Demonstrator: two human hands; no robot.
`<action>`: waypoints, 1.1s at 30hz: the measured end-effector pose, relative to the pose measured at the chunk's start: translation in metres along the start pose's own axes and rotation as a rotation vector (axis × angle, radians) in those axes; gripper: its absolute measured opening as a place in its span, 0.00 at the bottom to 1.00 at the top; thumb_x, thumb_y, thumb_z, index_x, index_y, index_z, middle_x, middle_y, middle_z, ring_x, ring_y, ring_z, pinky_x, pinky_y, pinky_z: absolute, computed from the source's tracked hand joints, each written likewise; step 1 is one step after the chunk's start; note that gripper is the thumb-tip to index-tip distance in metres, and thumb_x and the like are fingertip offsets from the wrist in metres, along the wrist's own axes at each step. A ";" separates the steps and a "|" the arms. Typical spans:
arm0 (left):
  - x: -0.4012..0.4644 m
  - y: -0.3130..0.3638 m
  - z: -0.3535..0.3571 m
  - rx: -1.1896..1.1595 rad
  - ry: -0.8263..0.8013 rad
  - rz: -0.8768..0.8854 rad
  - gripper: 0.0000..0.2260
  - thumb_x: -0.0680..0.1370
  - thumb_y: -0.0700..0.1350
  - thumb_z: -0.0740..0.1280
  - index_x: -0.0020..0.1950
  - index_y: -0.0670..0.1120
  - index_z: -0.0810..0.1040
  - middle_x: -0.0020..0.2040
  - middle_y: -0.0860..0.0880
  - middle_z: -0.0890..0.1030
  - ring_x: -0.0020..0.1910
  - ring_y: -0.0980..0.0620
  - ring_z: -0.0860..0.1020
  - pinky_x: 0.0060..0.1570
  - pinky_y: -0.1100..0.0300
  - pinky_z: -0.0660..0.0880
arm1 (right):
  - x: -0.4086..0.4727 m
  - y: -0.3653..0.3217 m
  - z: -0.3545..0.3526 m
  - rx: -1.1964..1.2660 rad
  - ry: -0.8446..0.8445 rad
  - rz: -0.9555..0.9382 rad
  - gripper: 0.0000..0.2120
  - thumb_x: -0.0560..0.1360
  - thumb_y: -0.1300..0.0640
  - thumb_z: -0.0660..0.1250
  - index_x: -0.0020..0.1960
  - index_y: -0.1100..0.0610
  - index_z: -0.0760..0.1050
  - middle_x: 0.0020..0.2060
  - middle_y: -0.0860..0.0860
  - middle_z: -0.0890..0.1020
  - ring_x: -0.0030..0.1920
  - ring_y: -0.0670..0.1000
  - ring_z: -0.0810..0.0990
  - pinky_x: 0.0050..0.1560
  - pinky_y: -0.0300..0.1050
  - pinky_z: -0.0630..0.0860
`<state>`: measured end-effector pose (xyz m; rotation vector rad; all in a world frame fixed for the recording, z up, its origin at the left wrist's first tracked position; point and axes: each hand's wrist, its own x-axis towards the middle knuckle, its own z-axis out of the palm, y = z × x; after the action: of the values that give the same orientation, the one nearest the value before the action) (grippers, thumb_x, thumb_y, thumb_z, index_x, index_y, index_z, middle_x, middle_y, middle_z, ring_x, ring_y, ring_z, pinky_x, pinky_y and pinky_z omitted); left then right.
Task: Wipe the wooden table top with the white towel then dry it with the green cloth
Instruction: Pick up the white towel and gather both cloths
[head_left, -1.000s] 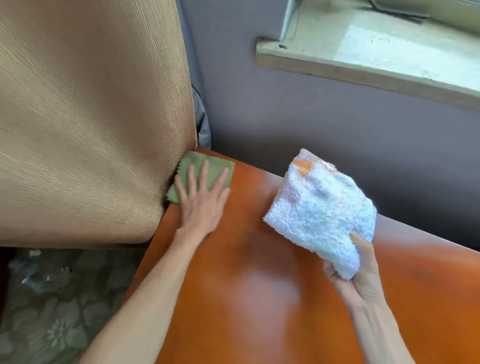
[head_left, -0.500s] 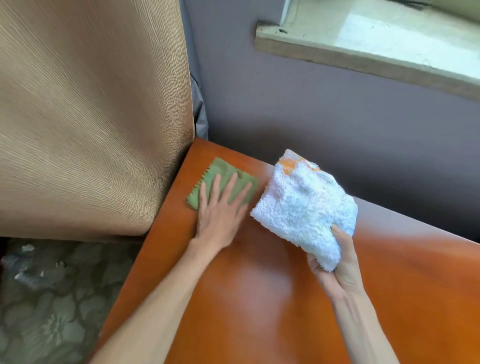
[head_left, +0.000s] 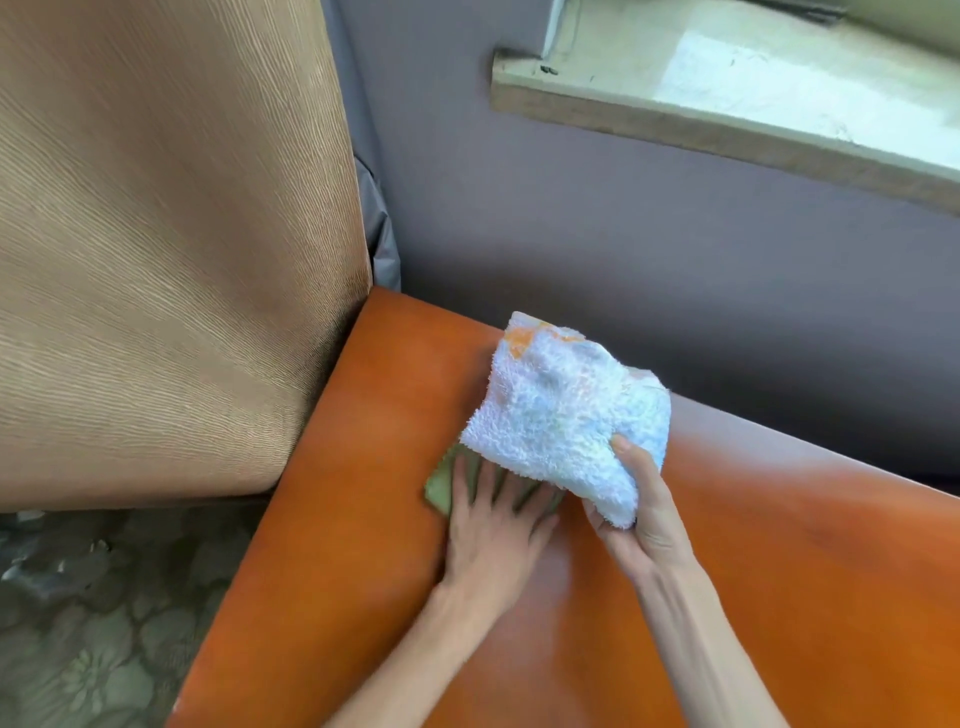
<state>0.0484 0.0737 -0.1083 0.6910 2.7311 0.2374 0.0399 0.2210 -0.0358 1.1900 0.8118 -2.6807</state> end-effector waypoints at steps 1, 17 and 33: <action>0.021 -0.009 -0.006 0.031 0.033 -0.001 0.20 0.79 0.59 0.57 0.70 0.58 0.75 0.68 0.50 0.77 0.72 0.39 0.70 0.73 0.36 0.57 | 0.003 0.000 0.004 -0.014 -0.007 -0.009 0.18 0.71 0.60 0.71 0.60 0.56 0.77 0.57 0.54 0.84 0.53 0.52 0.85 0.43 0.42 0.82; -0.139 -0.085 0.016 0.033 -0.005 -0.347 0.25 0.82 0.63 0.43 0.77 0.58 0.63 0.79 0.47 0.61 0.76 0.37 0.60 0.70 0.32 0.59 | 0.063 0.076 0.105 -0.255 -0.188 -0.122 0.27 0.74 0.64 0.71 0.71 0.58 0.68 0.63 0.59 0.79 0.62 0.61 0.79 0.63 0.62 0.75; -0.062 -0.112 -0.011 0.006 0.092 -0.267 0.24 0.81 0.59 0.53 0.77 0.59 0.64 0.79 0.47 0.61 0.78 0.36 0.58 0.73 0.32 0.54 | 0.051 0.084 0.076 -1.316 0.345 -0.513 0.47 0.69 0.36 0.70 0.77 0.53 0.51 0.69 0.52 0.58 0.67 0.58 0.63 0.65 0.49 0.65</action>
<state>0.0477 -0.0544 -0.1083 0.3170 2.8730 0.2021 -0.0212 0.1173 -0.0665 1.0488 2.5619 -1.3842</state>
